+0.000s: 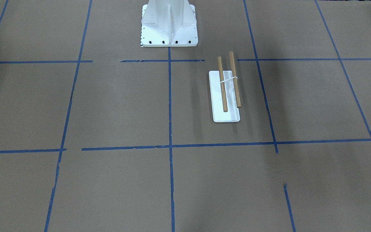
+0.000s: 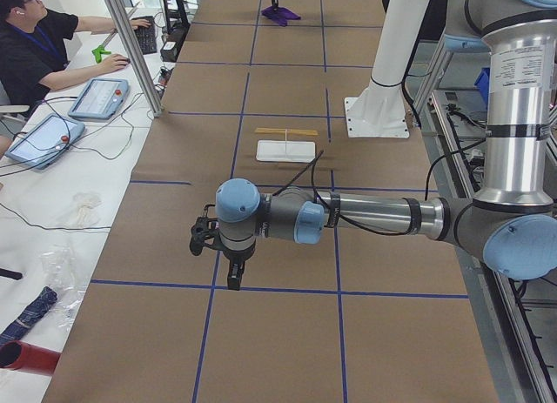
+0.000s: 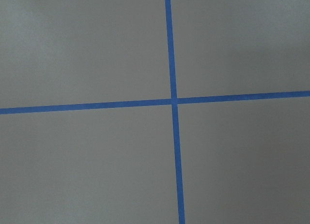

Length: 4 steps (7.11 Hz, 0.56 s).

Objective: Hang towel on rack

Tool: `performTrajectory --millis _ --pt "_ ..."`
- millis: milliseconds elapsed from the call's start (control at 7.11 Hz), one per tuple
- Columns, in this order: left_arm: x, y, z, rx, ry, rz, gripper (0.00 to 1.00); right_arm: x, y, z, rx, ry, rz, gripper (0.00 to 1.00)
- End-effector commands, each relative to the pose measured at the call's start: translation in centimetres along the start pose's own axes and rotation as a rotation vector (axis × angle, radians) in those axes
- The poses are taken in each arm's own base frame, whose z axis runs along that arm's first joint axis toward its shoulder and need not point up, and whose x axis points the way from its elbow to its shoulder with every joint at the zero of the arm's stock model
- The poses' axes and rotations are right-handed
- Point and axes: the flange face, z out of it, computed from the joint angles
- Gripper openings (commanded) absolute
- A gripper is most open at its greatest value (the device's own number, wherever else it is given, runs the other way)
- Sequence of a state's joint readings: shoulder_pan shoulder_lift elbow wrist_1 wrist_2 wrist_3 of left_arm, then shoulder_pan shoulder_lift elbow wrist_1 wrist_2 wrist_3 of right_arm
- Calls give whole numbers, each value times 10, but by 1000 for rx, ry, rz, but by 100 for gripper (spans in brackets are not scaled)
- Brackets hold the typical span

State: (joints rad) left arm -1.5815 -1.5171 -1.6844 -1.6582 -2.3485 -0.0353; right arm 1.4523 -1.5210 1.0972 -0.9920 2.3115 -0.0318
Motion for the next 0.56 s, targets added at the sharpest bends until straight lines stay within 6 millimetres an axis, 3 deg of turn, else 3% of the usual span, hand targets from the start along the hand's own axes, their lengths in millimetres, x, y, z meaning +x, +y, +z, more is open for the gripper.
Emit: performTrajectory --millis 0,141,281,422 --pt "1 -1 -1 4 0 6 100 -20 -27 -65 133 -81 -29 0" --pt "8 -10 -7 20 -1 24 100 -32 -38 -102 201 -125 -37 0" --pt "20 -20 -19 63 -4 65 100 -56 -59 -145 258 -192 25 0" --pt "28 -26 -27 129 -3 129 100 -93 -79 -185 308 -230 99 0"
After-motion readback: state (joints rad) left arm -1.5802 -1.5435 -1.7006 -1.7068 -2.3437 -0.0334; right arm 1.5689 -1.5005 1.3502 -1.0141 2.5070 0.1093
